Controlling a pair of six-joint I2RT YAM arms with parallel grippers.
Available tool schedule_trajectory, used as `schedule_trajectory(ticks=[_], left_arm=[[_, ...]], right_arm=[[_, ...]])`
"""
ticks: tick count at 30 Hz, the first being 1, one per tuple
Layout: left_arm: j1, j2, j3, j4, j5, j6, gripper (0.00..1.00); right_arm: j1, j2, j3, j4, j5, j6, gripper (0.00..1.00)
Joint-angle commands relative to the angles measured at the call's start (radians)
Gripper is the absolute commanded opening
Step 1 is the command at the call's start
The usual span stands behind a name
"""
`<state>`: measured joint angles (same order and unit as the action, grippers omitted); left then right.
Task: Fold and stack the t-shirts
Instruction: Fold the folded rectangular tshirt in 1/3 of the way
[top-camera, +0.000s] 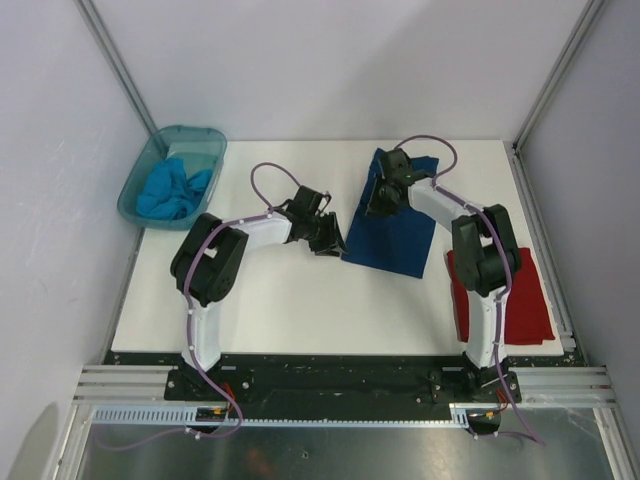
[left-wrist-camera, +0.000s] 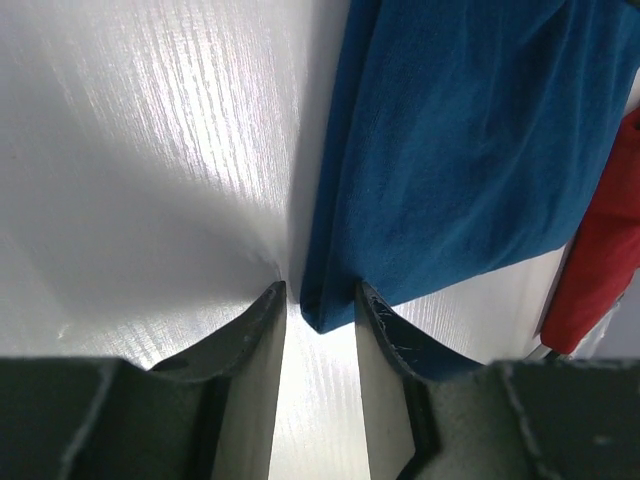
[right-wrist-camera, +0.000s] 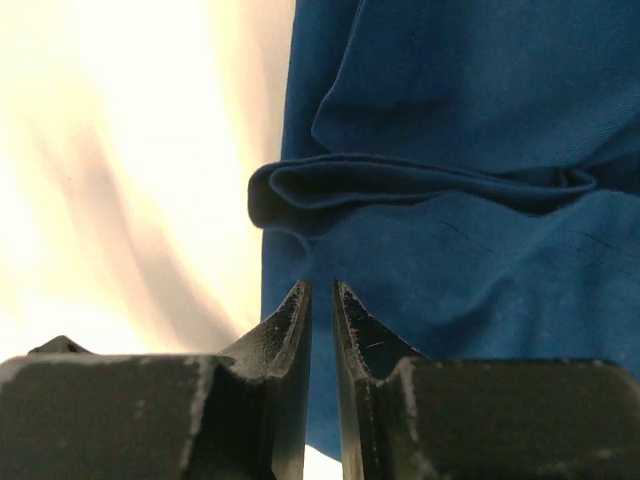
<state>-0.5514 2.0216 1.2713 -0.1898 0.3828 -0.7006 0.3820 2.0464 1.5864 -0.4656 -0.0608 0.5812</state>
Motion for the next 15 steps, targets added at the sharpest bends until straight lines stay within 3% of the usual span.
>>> schedule_trajectory(ticks=[1, 15], left_arm=[[-0.007, 0.002, -0.004, 0.013, -0.042, -0.004, 0.39], [-0.016, 0.022, -0.009, -0.003, -0.064, 0.005, 0.41]], right_arm=[[-0.004, 0.05, 0.065, 0.041, -0.036, -0.012, 0.18], [-0.037, 0.141, 0.19, 0.034, -0.025, 0.035, 0.18]])
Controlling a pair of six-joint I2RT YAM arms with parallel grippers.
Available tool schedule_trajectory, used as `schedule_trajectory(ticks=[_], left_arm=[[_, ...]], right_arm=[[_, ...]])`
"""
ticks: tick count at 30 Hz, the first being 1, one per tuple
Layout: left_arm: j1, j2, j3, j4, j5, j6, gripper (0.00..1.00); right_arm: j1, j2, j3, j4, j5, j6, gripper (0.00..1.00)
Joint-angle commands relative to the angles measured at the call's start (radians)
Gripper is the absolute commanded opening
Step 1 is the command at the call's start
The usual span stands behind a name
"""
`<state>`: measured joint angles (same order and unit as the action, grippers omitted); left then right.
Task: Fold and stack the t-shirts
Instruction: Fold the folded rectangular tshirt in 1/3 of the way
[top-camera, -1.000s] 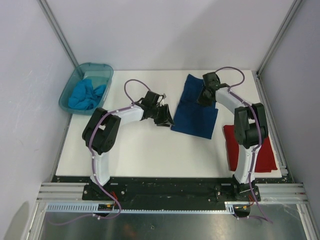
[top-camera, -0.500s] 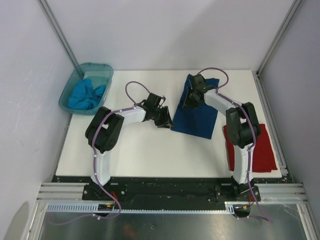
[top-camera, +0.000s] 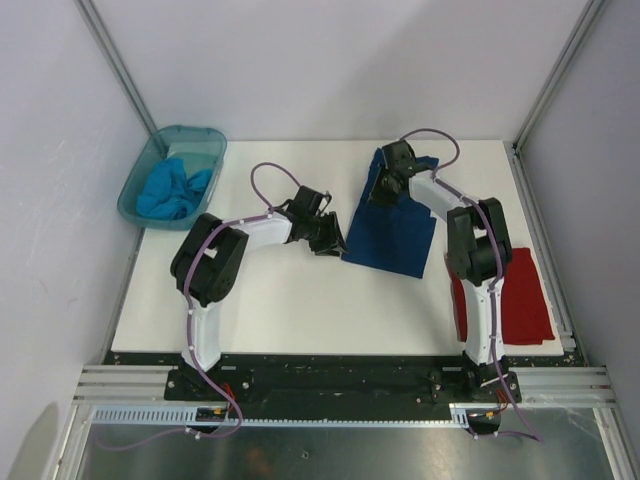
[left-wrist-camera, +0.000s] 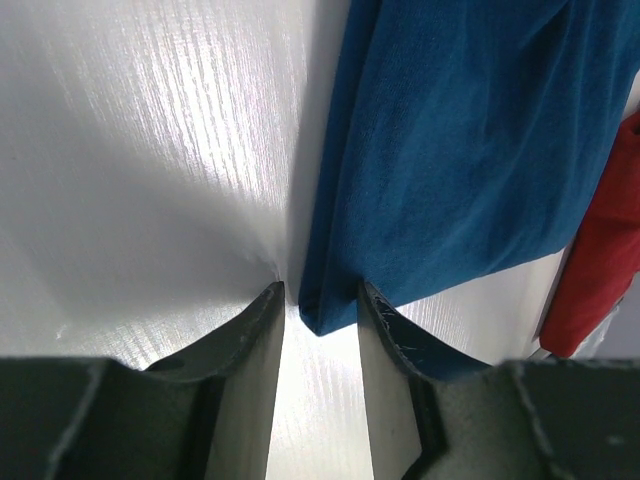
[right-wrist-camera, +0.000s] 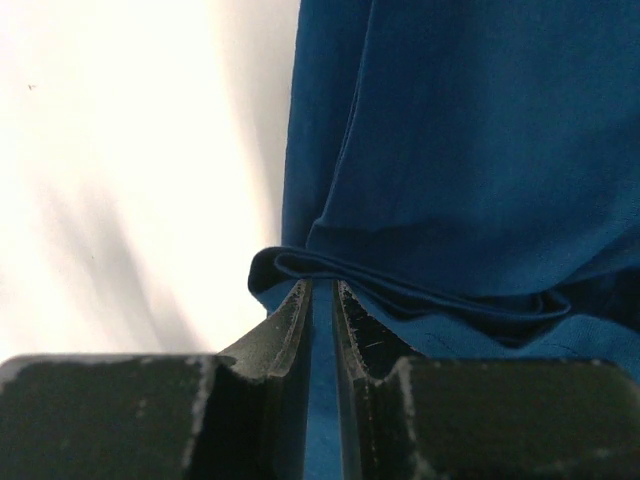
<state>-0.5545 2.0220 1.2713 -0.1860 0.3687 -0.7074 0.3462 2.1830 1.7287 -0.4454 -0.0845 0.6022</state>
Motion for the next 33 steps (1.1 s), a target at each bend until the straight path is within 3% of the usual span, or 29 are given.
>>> schedule_trajectory(ticks=[1, 17, 20, 23, 25, 33], left_arm=[[-0.014, 0.022, -0.009, -0.009, -0.053, 0.012, 0.41], [-0.046, 0.04, -0.03, -0.02, -0.084, 0.007, 0.39], [-0.051, 0.04, -0.029, -0.022, -0.087, 0.003, 0.3], [-0.054, 0.031, -0.033, -0.024, -0.095, -0.004, 0.1], [-0.053, 0.008, -0.049, -0.028, -0.117, -0.014, 0.03], [-0.035, -0.202, -0.271, -0.03, -0.204, -0.1, 0.0]], right_arm=[[-0.001, 0.011, 0.054, 0.009, 0.0, 0.015, 0.17], [-0.01, 0.104, 0.098, -0.044, 0.016, 0.004, 0.17], [-0.009, 0.112, 0.127, -0.064, 0.025, -0.004, 0.17], [-0.002, 0.129, 0.165, -0.087, 0.027, -0.014, 0.17], [0.006, 0.145, 0.192, -0.101, 0.019, -0.022, 0.17], [0.081, 0.157, 0.206, -0.117, -0.018, -0.04, 0.18]])
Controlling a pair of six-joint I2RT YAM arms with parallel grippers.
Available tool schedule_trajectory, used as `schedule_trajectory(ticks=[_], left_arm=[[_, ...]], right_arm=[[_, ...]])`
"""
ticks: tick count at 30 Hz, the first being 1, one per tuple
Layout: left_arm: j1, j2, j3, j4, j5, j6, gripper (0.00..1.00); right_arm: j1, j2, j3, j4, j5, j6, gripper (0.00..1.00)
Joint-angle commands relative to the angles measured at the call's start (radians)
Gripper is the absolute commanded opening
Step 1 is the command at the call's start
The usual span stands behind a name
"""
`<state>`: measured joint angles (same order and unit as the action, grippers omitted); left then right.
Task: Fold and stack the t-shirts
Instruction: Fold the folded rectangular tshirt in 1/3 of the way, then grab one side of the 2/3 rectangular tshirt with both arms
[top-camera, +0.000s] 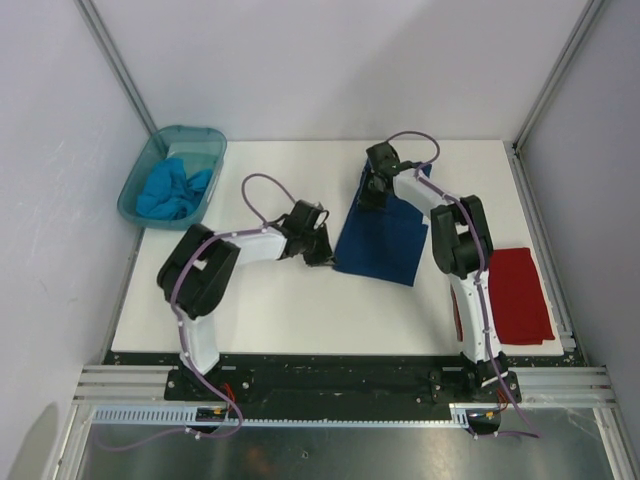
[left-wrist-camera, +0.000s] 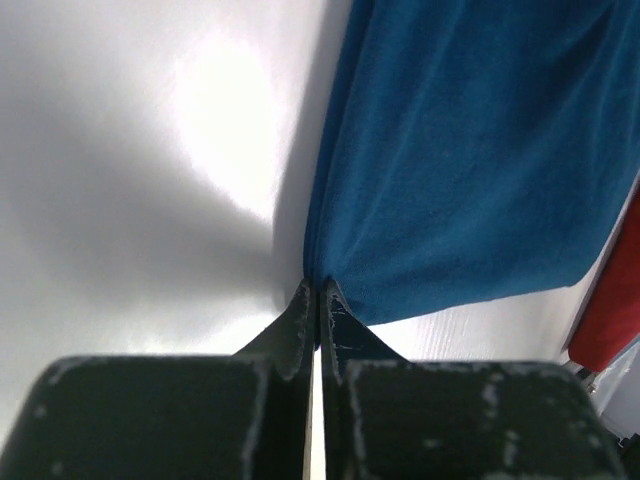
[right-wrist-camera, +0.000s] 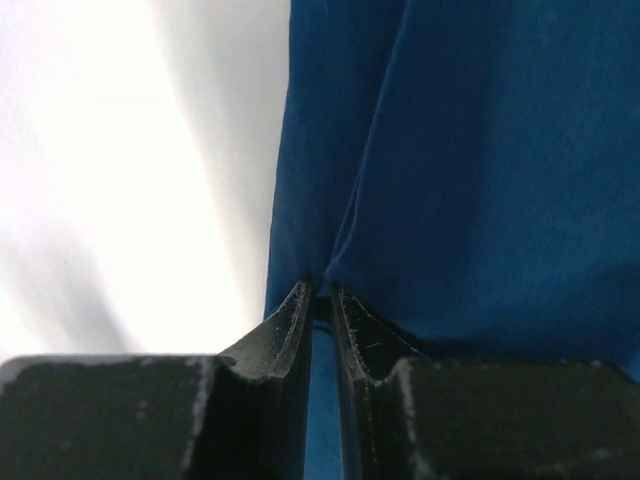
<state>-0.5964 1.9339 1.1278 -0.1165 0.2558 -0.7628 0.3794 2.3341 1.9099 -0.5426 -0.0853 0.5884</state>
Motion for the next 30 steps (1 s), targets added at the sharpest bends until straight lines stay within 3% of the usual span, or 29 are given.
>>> schedule_trajectory(ticks=[1, 8, 13, 19, 30], left_arm=[[0.007, -0.146, -0.162, -0.099, -0.1, -0.055, 0.0], [-0.015, -0.321, -0.371, -0.094, -0.113, -0.107, 0.0], [-0.028, -0.435, -0.463, -0.089, -0.108, -0.144, 0.0], [-0.054, -0.472, -0.481, -0.079, -0.078, -0.151, 0.0], [-0.057, -0.447, -0.471, -0.049, -0.023, -0.122, 0.0]], right_arm=[[0.058, -0.005, 0.006, -0.011, -0.023, -0.025, 0.18], [0.128, -0.134, -0.095, 0.003, -0.022, -0.03, 0.33], [0.126, -0.323, -0.214, -0.027, 0.03, -0.001, 0.39], [0.082, -0.658, -0.543, -0.043, 0.066, 0.085, 0.4], [0.188, -1.151, -1.129, -0.1, 0.098, 0.334, 0.37]])
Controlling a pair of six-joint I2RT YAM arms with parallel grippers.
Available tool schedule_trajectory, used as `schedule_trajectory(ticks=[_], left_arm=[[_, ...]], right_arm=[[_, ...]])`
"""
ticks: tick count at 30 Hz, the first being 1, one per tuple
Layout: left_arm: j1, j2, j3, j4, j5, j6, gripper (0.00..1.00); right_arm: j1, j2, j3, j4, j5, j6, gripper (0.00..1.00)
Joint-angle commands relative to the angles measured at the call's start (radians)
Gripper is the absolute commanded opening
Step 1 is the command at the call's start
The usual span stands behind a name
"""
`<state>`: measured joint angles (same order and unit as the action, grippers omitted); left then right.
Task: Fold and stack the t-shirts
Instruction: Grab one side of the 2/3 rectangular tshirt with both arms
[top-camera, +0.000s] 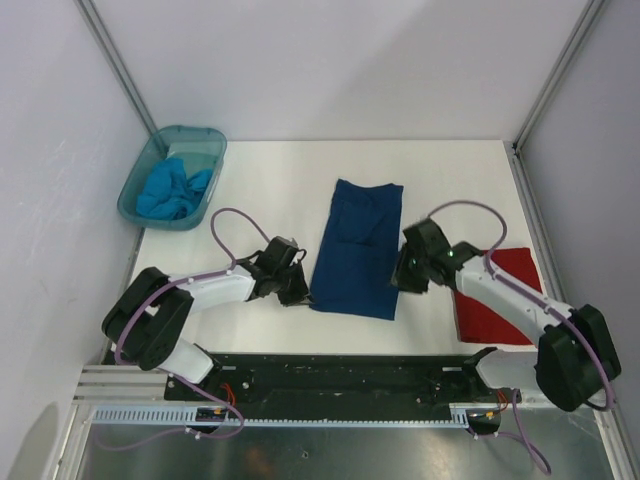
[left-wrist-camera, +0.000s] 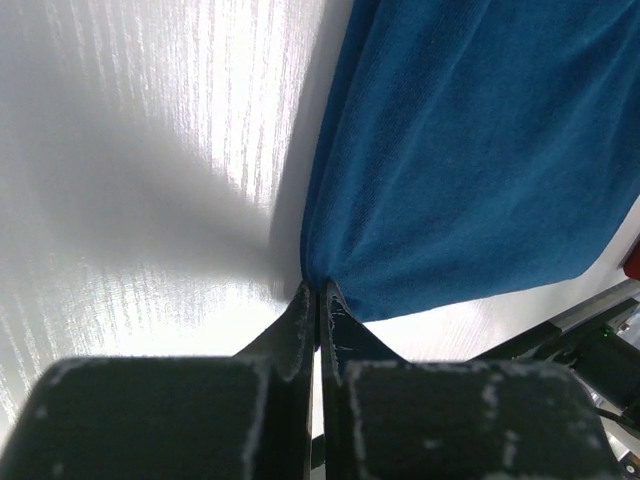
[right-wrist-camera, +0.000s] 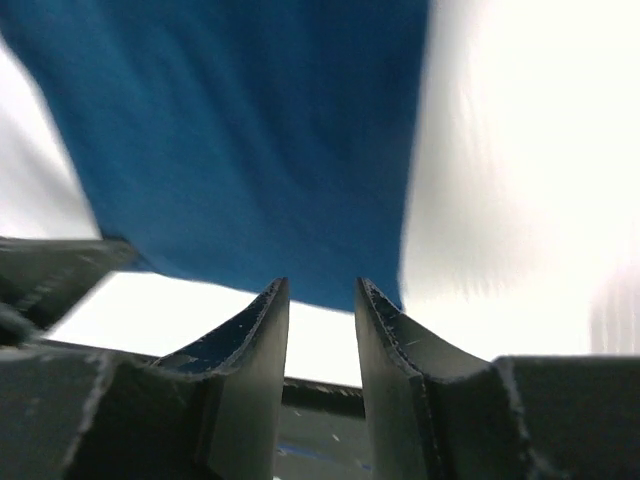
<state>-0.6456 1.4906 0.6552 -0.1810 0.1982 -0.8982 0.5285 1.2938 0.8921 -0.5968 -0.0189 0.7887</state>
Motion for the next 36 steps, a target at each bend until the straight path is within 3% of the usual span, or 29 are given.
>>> schedule_trajectory(ticks=[1, 11, 36], left_arm=[[-0.008, -0.003, 0.002, 0.016, 0.038, 0.016, 0.0], [-0.009, 0.009, 0.004, 0.031, 0.055, 0.022, 0.0], [-0.009, 0.004, -0.016, 0.034, 0.046, 0.024, 0.0]], right_arm=[[0.052, -0.142, -0.14, -0.049, 0.037, 0.154, 0.37], [0.172, -0.163, -0.291, 0.027, 0.058, 0.304, 0.36], [0.211, -0.06, -0.351, 0.118, 0.172, 0.362, 0.36]])
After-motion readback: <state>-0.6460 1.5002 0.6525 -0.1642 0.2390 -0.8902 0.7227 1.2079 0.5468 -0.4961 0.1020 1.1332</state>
